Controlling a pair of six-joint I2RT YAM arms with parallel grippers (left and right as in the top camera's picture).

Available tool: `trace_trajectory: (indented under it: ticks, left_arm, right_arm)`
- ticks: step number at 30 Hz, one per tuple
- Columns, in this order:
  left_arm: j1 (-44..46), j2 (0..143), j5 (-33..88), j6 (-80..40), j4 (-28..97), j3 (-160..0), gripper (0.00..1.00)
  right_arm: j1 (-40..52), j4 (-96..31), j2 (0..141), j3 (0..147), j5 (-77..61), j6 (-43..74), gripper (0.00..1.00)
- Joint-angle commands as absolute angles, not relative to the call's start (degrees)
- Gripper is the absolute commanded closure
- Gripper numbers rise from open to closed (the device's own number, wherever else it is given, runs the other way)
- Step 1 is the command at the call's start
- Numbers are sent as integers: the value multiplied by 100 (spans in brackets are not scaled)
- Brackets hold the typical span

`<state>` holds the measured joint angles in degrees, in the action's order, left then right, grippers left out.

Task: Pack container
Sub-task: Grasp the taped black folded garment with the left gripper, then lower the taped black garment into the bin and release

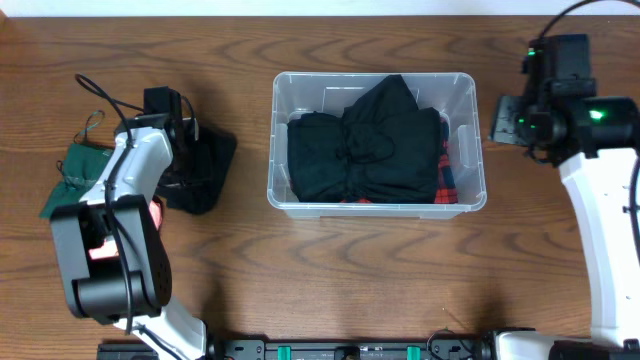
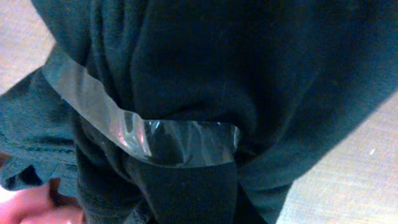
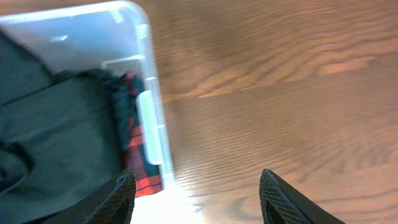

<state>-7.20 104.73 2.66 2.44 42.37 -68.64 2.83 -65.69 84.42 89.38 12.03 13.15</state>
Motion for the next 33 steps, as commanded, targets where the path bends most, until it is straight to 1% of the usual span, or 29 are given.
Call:
trace_trajectory:
  ticks: [1,6,11,14,17,20,24,29,33]
  left_arm:
    - [-655,9712,43,255,4550,-7382,94]
    - [-172,8538,58,115,4989,-8058,94]
    - [764,7629,58,-976,4956,-8250,94]
    - [1511,7494,56,-1605,4838,-8248,94]
    - [2150,7620,-222,-2093,4713,-8230,94]
    - [2532,7946,-373,-2176,4668,-8230,94]
    - [2781,8586,-368,-2237,4659,-8230,94]
    - [2941,9251,-344,-2720,4547,-8228,94]
    - [3100,9500,-349,-3059,4405,-8228,94]
  right_arm:
    - [5,-6558,7990,8914,1538,1238,37]
    - [-515,-6563,7467,8914,1612,1208,36]
    - [-825,-6595,7146,8914,1608,1094,35]
    - [-827,-6628,7089,8914,1605,1017,34]
    - [-827,-6687,7096,8914,1603,1020,34]
    - [-827,-6709,7094,8914,1573,1020,34]
    - [-827,-6705,7098,8914,1302,1020,34]
    - [-827,-6705,7116,8914,1304,1020,34]
    - [-827,-6705,7116,8912,1306,1020,34]
